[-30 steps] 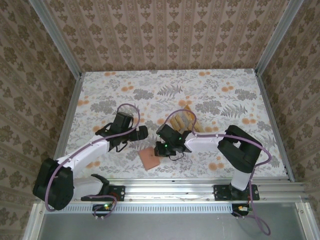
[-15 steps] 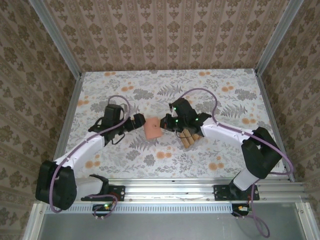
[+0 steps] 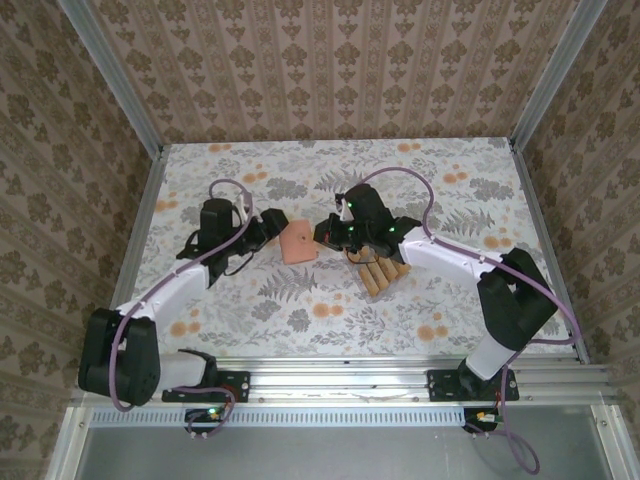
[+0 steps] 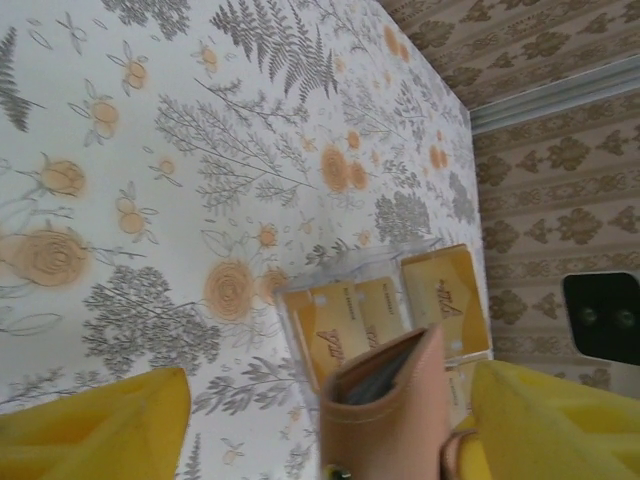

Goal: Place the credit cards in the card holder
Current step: Pass the card holder.

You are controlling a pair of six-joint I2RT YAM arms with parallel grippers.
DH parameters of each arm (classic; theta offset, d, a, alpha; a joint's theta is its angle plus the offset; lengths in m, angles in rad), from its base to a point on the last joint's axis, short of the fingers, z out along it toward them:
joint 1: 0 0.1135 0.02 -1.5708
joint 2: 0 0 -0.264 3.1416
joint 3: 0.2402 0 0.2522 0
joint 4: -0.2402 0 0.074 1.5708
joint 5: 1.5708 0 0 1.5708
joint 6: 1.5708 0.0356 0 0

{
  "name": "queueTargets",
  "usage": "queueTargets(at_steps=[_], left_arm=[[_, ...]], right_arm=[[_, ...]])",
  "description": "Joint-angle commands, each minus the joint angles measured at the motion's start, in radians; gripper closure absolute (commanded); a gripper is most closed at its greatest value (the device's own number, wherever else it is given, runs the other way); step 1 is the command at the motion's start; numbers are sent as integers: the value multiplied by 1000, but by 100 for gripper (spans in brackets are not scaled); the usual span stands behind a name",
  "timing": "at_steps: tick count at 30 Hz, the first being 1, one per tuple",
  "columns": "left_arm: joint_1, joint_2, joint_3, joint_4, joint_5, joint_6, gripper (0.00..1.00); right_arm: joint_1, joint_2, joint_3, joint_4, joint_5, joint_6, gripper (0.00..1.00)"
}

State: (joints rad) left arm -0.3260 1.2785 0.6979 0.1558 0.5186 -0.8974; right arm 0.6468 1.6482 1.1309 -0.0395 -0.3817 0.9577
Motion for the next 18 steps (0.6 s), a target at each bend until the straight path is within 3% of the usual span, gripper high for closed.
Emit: queueTargets(at_steps=[1, 6, 11, 15, 18], left_arm=[[-17, 19, -5, 78, 28, -30, 35], [-38, 43, 2, 104, 25, -35, 52], [-53, 50, -4, 120, 16, -39, 76], [-53, 48, -2, 116, 6, -28, 100], [-57, 44, 10, 78, -11, 0, 100]], right_arm=[[2, 7, 19, 37, -34, 23, 100], [2, 6, 4, 50, -39, 28, 100], [2, 8, -8, 58, -45, 29, 100], [2, -19, 4, -35, 15, -36, 59], [6, -60, 27, -162, 129, -115, 52]])
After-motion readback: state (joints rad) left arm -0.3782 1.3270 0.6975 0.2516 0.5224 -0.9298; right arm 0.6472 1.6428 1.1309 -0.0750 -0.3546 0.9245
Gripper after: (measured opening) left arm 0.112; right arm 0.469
